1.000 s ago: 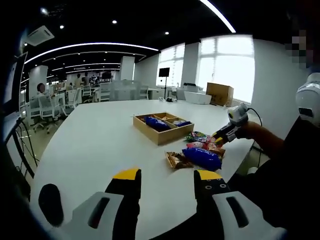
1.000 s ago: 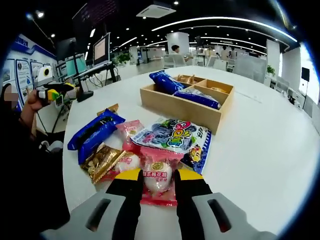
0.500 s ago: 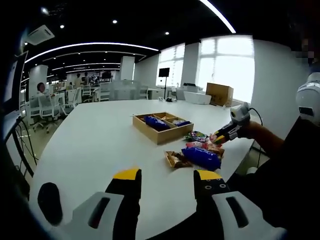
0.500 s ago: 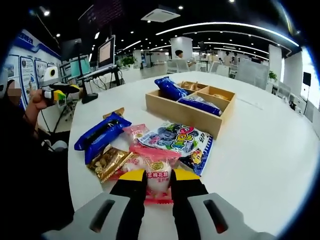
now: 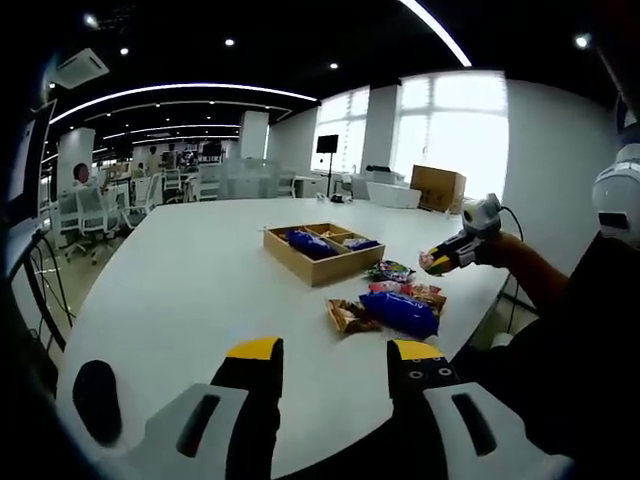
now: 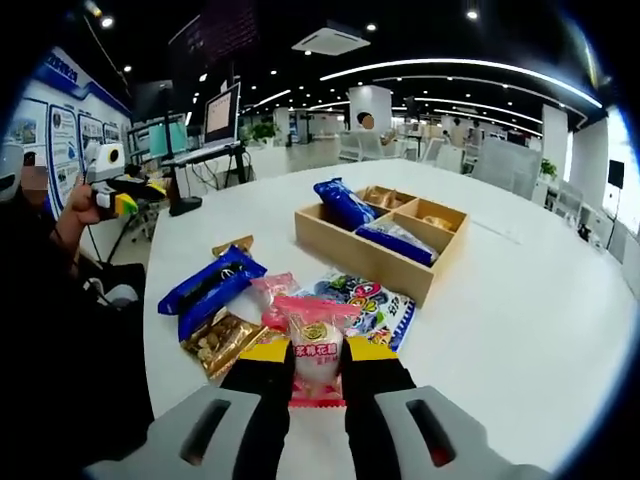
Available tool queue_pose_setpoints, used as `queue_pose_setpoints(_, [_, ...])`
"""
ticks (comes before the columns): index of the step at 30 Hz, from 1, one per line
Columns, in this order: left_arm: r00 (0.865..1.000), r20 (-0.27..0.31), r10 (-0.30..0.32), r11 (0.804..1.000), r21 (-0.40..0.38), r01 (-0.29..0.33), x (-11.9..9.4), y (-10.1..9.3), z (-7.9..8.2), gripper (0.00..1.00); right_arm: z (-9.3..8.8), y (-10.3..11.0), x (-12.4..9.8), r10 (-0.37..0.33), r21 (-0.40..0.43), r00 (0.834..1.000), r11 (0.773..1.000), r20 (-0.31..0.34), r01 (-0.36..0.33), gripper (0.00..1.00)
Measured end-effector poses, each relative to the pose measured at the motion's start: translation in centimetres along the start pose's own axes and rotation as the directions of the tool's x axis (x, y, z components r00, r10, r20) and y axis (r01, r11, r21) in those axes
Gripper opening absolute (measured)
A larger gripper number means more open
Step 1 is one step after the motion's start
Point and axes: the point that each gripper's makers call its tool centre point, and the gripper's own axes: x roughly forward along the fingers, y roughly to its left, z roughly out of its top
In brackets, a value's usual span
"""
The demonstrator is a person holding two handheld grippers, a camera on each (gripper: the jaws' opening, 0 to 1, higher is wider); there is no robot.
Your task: Pick up the scattered marshmallows, QQ candies, Oreo cookies, and mixed nuts on the table and sort them into separate containers
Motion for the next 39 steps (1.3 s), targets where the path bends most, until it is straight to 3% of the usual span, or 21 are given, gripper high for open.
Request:
queue_pose_setpoints(27, [1.000, -0.008, 0.005, 1.000, -0.018, -0.005, -0.5, 0.1, -0.9, 0.46, 7.1, -2.9, 1.2, -0.022, -0.111, 0.998, 0.993, 0.054, 0.028, 0.15])
queue_pose_setpoints(39, [1.000, -0.011, 0.011, 1.000, -0.029, -0.011, -0.7, 0.5, -1.2, 0.46, 9.0, -3.7, 2.1, -0.031, -0.150, 0.998, 0.988, 0.046, 0.038, 0.15])
